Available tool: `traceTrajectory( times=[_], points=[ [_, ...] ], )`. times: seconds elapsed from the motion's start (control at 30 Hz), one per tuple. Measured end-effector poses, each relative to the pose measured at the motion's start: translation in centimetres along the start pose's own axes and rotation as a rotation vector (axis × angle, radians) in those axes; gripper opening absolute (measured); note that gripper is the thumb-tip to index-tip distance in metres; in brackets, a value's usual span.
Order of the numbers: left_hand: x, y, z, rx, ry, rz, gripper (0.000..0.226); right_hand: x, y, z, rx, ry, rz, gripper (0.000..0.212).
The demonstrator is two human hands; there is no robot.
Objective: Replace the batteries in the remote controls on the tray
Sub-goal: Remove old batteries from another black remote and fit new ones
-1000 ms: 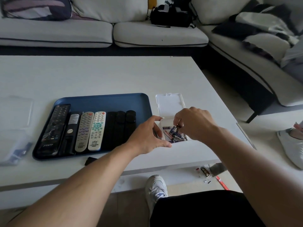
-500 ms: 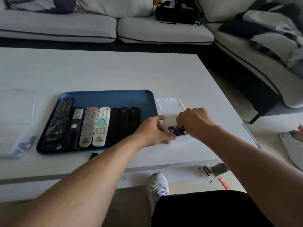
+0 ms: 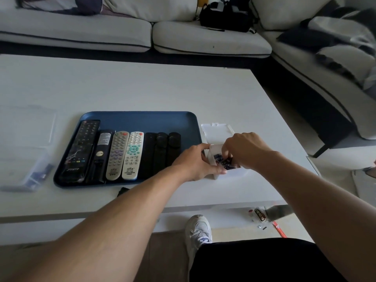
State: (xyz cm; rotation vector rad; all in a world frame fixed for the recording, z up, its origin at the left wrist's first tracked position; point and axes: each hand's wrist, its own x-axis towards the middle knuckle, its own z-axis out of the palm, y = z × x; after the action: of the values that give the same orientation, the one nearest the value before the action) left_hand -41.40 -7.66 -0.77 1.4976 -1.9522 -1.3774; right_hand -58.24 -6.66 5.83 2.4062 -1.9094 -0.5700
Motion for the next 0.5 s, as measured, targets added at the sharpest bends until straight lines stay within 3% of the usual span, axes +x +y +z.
traceTrajectory(
  times=[0.3,0.4,0.5],
  points=[
    [-1.3,0.3,-1.9,0.108,0.007,0.009,0.098,0.2,-0.1,-0.2,0.007,-0.033,0.016,0.025],
    [-2.4,0.2,-4.8,0.177,0.123,0.021,0.075,0.0,0.5,0.2,-0.015,-0.005,0.042,0.025],
    [-3.8,-1.6,-8.7,0.201,0.382,-0.054,0.045,-0.1,0.5,0.1,0.051,0.020,0.056,0.024]
  ],
)
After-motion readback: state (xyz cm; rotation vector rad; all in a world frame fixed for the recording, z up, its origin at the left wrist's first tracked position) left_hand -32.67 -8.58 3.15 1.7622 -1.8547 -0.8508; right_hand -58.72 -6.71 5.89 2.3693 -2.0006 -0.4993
